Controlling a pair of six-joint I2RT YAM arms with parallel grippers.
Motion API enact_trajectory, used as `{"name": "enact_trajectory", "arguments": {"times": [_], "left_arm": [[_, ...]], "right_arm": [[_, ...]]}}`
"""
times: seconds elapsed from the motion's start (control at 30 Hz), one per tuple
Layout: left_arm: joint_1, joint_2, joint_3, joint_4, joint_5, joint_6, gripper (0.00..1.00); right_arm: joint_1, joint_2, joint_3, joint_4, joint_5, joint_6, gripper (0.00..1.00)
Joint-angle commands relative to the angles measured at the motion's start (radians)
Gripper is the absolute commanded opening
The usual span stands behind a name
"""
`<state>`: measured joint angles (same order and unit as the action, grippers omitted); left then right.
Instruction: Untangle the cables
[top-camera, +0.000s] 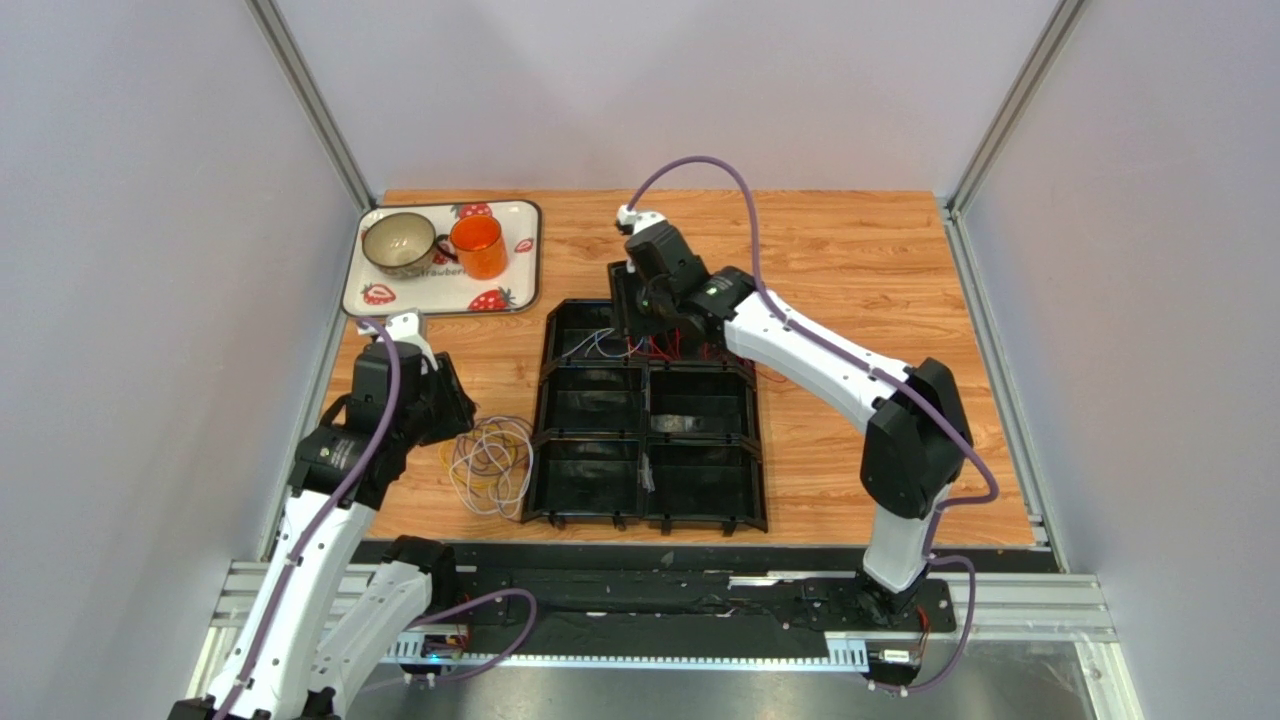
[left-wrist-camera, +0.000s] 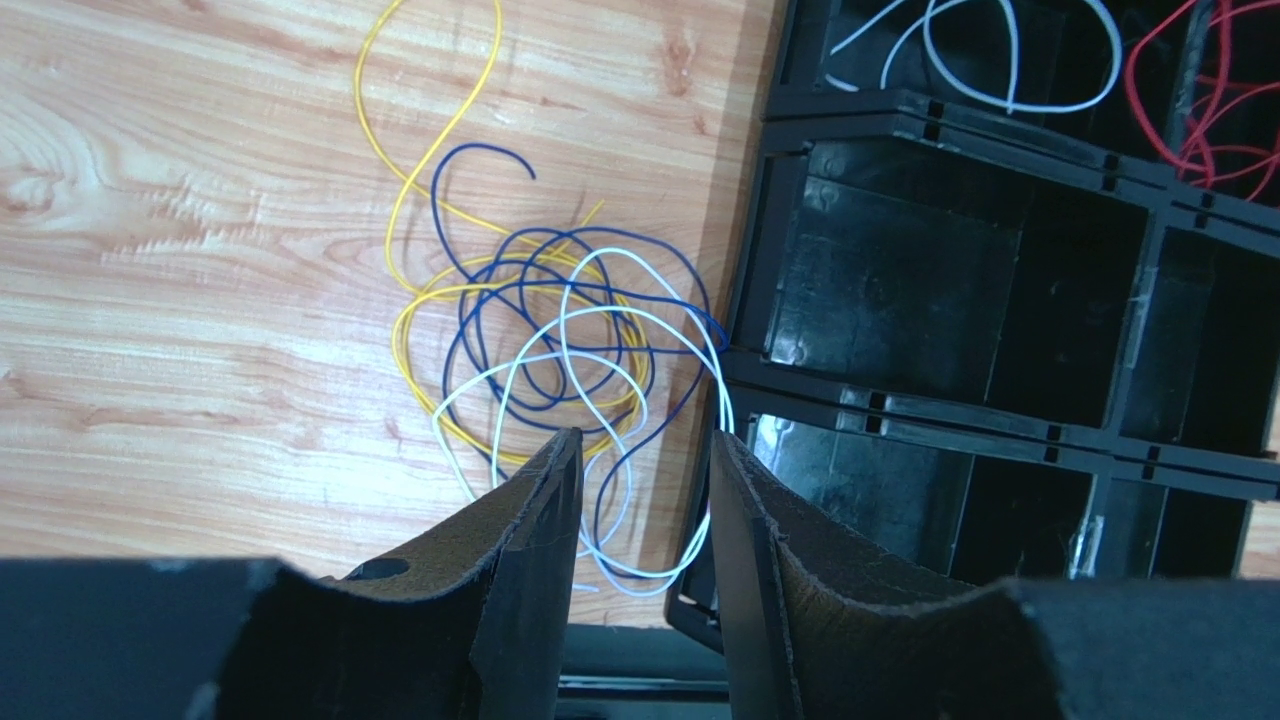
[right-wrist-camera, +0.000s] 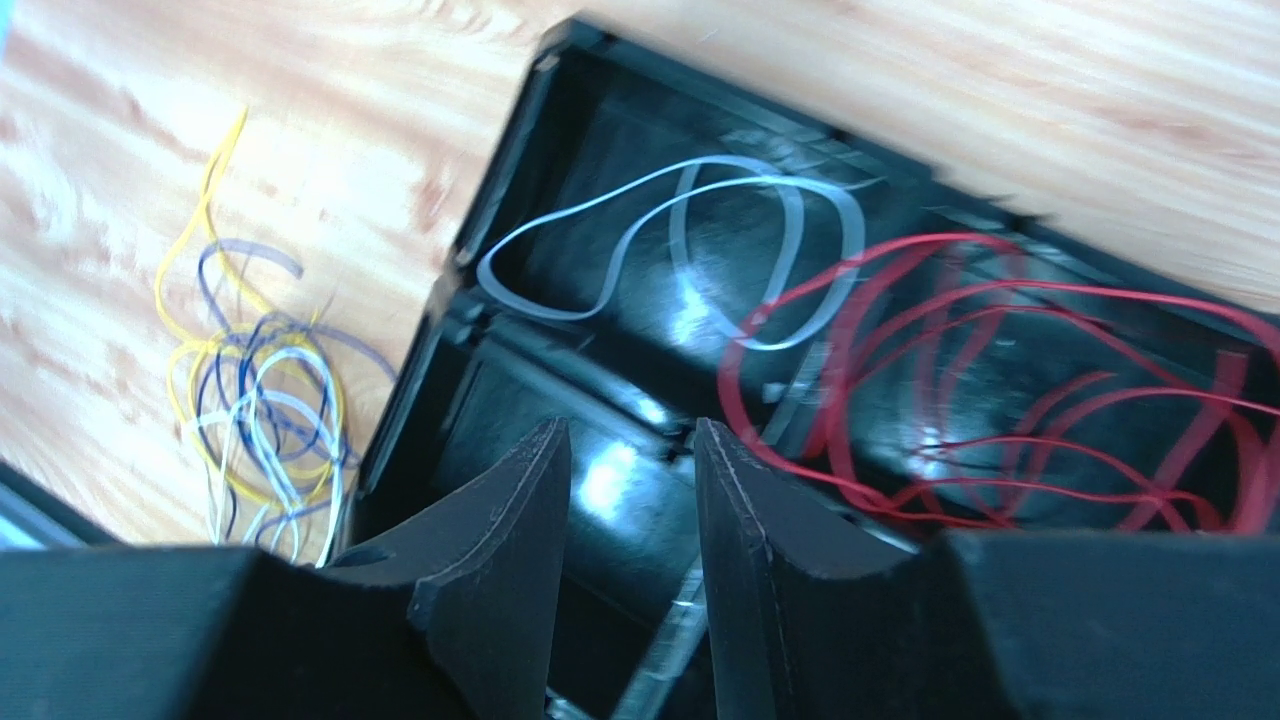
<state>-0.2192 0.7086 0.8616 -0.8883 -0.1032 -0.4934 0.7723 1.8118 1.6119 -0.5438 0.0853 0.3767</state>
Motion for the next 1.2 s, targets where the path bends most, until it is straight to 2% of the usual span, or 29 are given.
{"name": "enact_trajectory", "arguments": {"times": [0.0, 0.13, 0.27, 0.6, 0.7, 0.73, 0.87, 1.17], "left_arm": [[0.007, 0.041, 0.025, 0.028, 0.03, 0.036, 0.46], [0.007, 0.052, 0.017, 0.04, 0.037, 0.032, 0.46], [0.007, 0.075, 0.016, 0.045, 0.036, 0.023, 0.48], [0.007, 0.144, 0.004, 0.061, 0.014, -0.103, 0.49], [0.007, 0.198, 0.01, 0.069, -0.021, -0.102, 0.5], [0.007, 0.215, 0.022, 0.068, -0.058, -0.105, 0.51], [0.007, 0.301, 0.057, 0.068, -0.144, -0.126, 0.52], [0.009, 0.485, 0.119, 0.147, -0.328, -0.1, 0.56]], "right_arm": [[0.09, 0.058, 0.103, -0.059, -0.001, -0.033, 0.4], [0.14, 0.078, 0.128, -0.085, 0.014, -0.01, 0.4], [0.153, 0.047, 0.06, -0.082, 0.01, 0.03, 0.43], [0.153, -0.25, -0.236, -0.061, 0.079, 0.056, 0.51], [0.153, -0.348, -0.318, -0.068, 0.117, 0.053, 0.59], [0.153, -0.373, -0.339, -0.068, 0.134, 0.051, 0.65], [0.153, -0.495, -0.429, -0.064, 0.14, 0.054, 0.79], [0.153, -0.654, -0.592, -0.036, 0.079, 0.073, 0.79]]}}
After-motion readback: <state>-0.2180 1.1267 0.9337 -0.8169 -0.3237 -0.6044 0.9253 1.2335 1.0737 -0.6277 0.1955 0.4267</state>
